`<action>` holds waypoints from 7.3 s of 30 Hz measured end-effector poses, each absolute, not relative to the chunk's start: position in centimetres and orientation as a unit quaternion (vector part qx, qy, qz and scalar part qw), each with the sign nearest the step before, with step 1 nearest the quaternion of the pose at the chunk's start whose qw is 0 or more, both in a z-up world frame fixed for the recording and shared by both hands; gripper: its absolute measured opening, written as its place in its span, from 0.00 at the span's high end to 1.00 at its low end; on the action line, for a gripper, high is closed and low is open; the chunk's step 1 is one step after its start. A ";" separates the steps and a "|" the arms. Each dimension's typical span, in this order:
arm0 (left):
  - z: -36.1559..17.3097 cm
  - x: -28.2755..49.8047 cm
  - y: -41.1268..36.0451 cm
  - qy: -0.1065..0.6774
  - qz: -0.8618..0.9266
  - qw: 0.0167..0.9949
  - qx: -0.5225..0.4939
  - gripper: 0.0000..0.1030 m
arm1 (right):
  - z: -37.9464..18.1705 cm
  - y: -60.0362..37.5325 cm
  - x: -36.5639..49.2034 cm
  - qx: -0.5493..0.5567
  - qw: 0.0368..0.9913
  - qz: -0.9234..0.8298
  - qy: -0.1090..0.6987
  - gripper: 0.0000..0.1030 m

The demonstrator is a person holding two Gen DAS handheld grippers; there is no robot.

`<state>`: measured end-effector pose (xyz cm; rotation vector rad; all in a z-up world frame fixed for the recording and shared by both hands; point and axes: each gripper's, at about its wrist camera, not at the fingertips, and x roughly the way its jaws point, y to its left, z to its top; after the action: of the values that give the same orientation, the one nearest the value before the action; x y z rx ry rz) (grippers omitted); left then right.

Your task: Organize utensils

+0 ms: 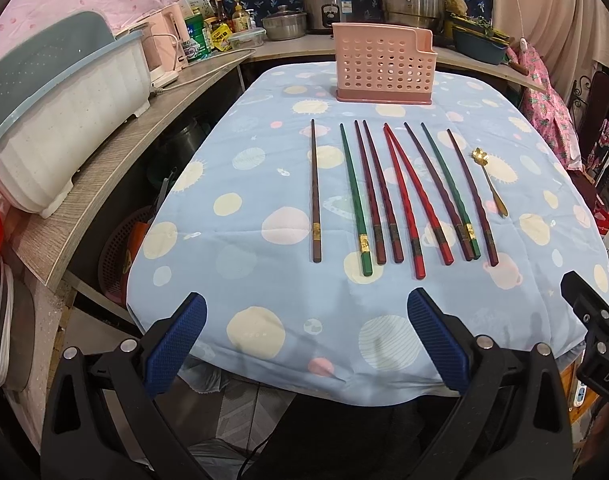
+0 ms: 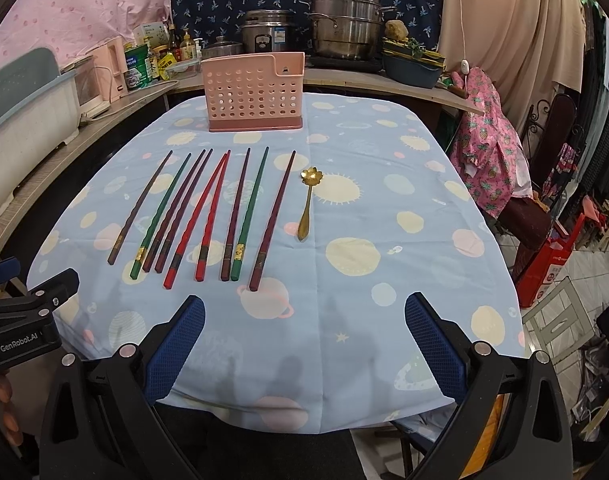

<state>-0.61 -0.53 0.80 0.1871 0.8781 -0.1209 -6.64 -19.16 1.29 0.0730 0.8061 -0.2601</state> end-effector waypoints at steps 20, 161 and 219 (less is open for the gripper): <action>0.0 2.7 0.6 0.448 -0.059 0.890 0.059 0.07 | 1.1 -20.3 -5.1 0.047 0.909 -0.123 0.396 0.07; 21.3 33.7 -6.9 0.258 -0.101 0.960 -0.036 0.56 | 11.7 -31.1 29.3 0.126 0.939 -0.073 0.310 0.67; -0.6 9.8 -0.6 0.444 -0.049 0.893 0.055 0.45 | -4.0 -21.4 3.7 0.095 0.884 -0.055 0.454 0.63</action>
<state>9.81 -0.62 -0.62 0.1151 0.9222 -0.1013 3.68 -21.38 -4.04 0.1984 0.9439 -0.1145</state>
